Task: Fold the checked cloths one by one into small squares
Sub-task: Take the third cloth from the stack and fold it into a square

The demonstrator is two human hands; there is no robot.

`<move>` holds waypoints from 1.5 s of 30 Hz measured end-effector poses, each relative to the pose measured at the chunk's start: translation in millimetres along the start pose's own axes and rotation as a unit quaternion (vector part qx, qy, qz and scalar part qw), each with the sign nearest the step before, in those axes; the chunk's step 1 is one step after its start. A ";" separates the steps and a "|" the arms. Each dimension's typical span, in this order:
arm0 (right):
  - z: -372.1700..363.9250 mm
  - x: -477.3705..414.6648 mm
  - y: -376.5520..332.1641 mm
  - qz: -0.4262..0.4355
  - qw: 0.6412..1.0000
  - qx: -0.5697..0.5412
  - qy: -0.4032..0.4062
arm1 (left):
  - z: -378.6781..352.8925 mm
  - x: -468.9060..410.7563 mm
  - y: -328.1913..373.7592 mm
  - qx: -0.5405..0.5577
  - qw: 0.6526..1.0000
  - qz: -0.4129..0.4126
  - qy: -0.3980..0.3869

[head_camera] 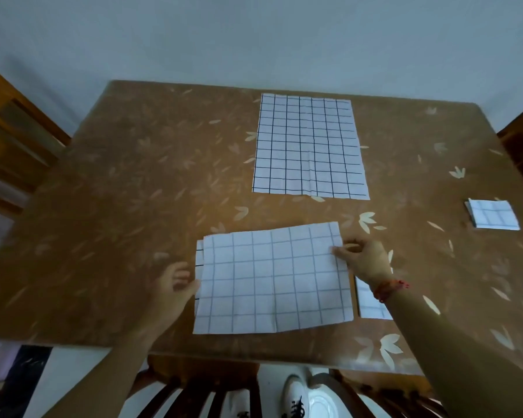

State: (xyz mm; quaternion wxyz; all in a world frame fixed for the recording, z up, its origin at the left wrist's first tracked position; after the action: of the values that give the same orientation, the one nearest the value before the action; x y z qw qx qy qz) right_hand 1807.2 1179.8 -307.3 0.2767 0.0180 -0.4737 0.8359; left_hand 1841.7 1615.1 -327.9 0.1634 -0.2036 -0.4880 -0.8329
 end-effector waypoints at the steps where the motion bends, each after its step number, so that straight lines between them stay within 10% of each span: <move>1: -1.5 -1.5 -3.3 0.009 1.000 0.003 -0.003 | -4.2 4.1 2.4 -0.024 1.000 -0.016 -0.001; 14: -23.3 16.7 -4.6 0.056 0.986 0.145 -0.061 | -111.4 87.4 -2.0 -0.371 0.860 -0.343 -0.064; 21: -119.9 127.7 -4.2 0.315 0.870 0.322 -0.199 | -148.1 114.4 -18.0 -0.457 0.813 -0.354 -0.066; 36: -186.6 215.6 0.6 0.423 0.778 0.420 -0.197 | -140.1 126.4 -51.2 -0.476 0.824 -0.307 -0.021; 45: -166.8 200.4 29.8 0.366 0.781 0.458 -0.214 | -114.1 119.3 -68.7 -0.481 0.839 -0.253 -0.004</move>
State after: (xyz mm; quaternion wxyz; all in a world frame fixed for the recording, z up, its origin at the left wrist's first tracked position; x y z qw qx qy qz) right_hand 1662.0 1391.0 -363.9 -0.1993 0.1460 -0.0528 0.9676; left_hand 1685.7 1538.3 -370.0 -0.1736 -0.1291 -0.0615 -0.9744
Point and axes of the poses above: each hand's wrist, its own x-axis away from the middle knuckle, its own z-axis out of the back of the hand, y = z × x, the point moved 10 cm from there along -x, towards the middle knuckle, and after that the axes turned 5 degrees about z, right-handed, at the moved point
